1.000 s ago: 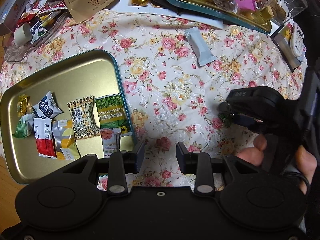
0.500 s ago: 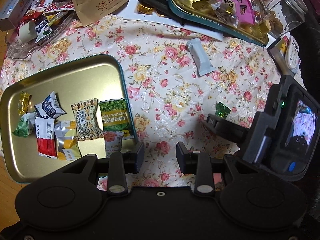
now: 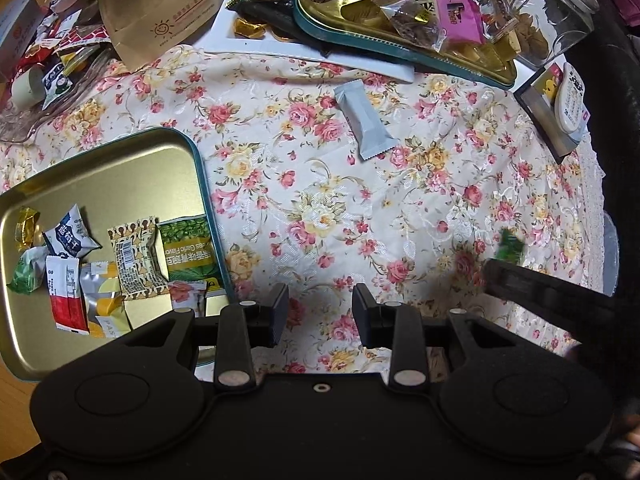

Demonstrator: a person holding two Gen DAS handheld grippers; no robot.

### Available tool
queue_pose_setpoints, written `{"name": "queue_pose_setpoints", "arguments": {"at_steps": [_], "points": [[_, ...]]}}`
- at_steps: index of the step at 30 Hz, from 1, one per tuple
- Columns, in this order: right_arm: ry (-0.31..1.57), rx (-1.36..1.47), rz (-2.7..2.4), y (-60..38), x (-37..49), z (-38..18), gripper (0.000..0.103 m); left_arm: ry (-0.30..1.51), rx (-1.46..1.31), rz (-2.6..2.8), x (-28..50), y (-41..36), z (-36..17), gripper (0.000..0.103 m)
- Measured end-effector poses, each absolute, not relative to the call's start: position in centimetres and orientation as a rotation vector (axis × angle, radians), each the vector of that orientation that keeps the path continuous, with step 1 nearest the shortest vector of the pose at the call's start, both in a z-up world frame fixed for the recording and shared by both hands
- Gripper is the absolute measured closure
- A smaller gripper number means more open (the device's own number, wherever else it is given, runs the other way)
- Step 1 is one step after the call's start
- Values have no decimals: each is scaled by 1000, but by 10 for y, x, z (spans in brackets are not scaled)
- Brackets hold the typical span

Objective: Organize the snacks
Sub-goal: 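Grasp the silver-grey bar packet with left tool while right tool holds the green candy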

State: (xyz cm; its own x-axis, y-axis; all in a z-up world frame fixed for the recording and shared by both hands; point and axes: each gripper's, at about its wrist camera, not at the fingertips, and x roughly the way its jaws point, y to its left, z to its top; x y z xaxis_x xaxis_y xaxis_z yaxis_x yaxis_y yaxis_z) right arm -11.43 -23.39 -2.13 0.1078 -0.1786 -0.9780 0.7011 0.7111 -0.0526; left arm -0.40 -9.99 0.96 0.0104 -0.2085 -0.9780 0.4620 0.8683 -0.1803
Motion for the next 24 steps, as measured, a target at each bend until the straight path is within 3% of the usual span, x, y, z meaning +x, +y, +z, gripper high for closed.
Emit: {"name": "queue_pose_setpoints", "arguments": {"at_steps": [14,24], "points": [[1242,774,-576,-258,-149,32,82,1435,206,-417,16,-117,-17,60],[1190,873,-574,-270,-159,53,82,1352,142,-399,49,-174,-19,60]]}}
